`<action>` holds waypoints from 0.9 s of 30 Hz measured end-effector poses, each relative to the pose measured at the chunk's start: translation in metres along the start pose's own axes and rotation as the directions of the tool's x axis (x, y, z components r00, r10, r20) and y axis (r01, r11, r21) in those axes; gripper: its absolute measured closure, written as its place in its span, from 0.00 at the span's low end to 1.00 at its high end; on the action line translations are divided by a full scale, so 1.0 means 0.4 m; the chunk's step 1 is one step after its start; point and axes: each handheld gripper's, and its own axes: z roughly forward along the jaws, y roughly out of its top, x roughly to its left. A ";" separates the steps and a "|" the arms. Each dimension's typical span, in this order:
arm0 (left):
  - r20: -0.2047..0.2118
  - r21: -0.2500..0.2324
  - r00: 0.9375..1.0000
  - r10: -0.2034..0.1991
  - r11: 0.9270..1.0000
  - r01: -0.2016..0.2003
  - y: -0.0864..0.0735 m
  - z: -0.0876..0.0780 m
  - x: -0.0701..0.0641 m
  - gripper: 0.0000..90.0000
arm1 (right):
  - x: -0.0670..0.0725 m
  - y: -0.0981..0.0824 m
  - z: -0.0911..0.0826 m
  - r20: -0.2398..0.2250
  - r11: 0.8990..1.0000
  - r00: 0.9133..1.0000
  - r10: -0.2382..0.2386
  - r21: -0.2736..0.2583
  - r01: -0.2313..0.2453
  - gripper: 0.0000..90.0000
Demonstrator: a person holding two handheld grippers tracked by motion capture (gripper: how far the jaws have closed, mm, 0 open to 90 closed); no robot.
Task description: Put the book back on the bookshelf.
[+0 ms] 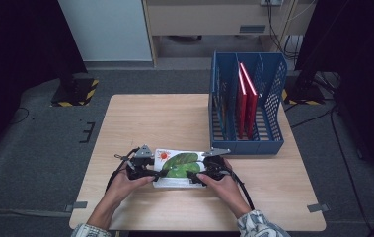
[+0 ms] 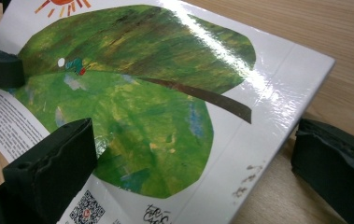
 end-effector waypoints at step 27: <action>-0.036 -0.041 0.999 0.039 0.998 -0.040 0.012 -0.019 -0.004 0.48 | 0.018 0.027 -0.039 0.050 0.997 0.995 -0.081 -0.005 0.082 0.14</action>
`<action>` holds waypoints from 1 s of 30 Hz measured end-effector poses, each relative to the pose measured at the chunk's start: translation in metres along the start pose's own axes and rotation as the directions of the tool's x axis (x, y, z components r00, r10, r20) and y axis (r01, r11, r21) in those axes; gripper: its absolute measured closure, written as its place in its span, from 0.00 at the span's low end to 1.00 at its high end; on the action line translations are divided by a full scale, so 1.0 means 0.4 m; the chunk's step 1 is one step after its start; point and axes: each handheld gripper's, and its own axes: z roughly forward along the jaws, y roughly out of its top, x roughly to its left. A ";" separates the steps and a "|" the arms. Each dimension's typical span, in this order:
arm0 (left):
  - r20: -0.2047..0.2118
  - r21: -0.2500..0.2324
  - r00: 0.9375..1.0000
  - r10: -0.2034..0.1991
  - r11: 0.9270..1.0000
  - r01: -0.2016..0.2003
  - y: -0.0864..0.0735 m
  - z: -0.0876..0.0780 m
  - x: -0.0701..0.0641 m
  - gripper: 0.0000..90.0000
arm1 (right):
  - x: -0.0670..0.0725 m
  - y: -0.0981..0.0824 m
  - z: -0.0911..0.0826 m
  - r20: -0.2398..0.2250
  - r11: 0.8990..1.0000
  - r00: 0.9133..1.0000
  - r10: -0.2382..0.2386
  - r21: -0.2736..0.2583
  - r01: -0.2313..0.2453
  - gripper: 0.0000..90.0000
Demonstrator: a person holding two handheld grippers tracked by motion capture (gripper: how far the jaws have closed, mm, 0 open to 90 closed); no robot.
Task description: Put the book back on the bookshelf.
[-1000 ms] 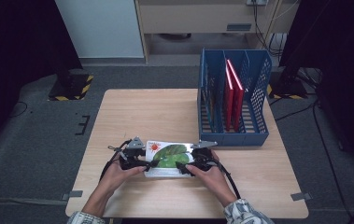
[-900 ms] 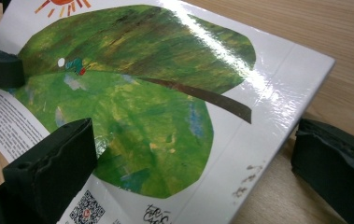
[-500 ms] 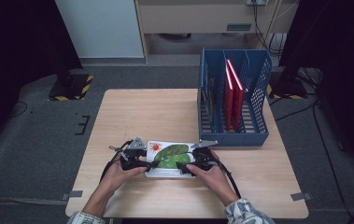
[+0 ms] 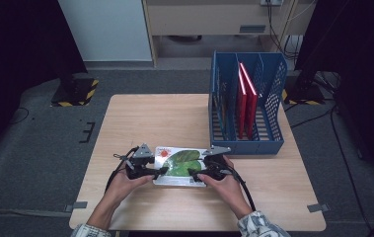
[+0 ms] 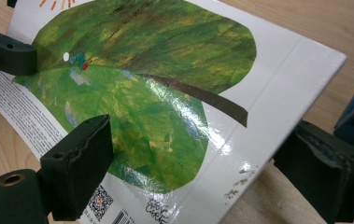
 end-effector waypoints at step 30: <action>-0.175 -0.066 0.984 0.023 0.997 -0.035 0.012 -0.026 -0.022 0.56 | 0.037 0.046 -0.071 0.113 0.978 0.982 -0.148 -0.131 0.163 0.33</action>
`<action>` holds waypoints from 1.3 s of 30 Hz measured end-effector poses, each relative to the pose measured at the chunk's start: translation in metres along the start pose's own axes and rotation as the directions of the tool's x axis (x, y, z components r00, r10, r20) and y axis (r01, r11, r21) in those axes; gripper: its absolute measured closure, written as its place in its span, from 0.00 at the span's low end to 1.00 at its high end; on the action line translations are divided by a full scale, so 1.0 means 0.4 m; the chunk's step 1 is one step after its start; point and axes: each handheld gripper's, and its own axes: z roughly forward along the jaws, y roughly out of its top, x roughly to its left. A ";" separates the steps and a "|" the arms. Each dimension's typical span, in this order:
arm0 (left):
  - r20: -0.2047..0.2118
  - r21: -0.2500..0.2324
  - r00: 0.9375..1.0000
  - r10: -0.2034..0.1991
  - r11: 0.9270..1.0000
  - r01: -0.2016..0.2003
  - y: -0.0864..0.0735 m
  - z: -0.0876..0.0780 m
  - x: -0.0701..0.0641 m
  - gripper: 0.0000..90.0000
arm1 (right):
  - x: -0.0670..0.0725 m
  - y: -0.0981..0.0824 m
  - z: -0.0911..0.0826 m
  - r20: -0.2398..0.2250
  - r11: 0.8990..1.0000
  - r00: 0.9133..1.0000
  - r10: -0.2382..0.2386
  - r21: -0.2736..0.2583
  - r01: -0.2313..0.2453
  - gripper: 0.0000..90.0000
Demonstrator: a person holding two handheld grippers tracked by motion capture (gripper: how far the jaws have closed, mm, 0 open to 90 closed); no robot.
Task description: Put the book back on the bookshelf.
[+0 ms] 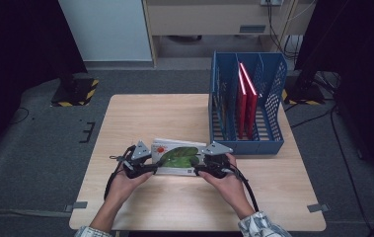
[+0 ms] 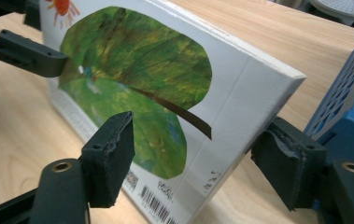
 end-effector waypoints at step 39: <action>-0.054 0.008 0.988 -0.145 0.989 0.146 -0.065 -0.045 0.017 0.36 | 0.063 -0.036 -0.019 -0.123 0.999 0.992 -0.040 0.024 0.043 0.43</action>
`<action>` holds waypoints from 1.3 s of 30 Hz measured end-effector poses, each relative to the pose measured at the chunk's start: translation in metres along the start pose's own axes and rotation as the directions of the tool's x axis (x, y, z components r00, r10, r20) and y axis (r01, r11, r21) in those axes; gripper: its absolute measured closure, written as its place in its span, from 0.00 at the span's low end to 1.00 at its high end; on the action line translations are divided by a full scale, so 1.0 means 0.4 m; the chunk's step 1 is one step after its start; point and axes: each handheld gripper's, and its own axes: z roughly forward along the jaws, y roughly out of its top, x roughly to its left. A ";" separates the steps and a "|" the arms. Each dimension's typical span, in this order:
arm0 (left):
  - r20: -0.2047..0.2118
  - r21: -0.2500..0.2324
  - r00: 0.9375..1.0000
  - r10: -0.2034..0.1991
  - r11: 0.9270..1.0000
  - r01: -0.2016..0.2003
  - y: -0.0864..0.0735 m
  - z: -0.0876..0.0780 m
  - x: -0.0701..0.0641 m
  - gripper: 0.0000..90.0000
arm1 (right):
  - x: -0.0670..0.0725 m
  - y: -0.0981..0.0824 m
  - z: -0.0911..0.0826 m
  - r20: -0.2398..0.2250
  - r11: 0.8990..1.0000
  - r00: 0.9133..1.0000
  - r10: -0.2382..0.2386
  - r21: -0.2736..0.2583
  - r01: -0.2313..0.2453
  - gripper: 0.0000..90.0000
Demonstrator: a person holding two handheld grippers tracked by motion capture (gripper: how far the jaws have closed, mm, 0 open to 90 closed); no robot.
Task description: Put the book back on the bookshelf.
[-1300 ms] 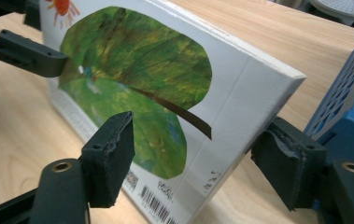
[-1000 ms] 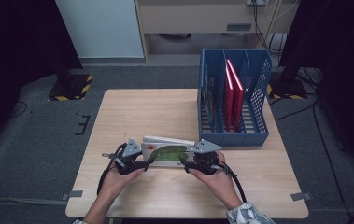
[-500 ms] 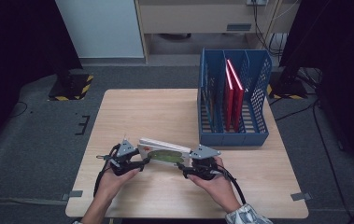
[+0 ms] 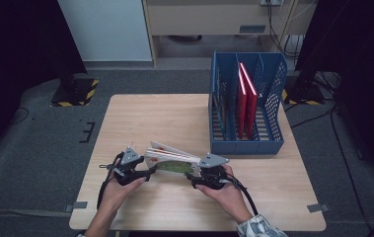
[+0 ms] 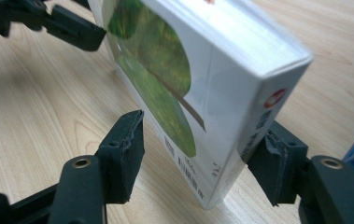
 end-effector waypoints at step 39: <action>-0.043 0.069 0.998 -0.044 0.997 0.047 -0.022 -0.021 0.016 0.11 | -0.012 0.052 0.005 -0.098 0.999 0.994 -0.044 -0.012 0.043 0.38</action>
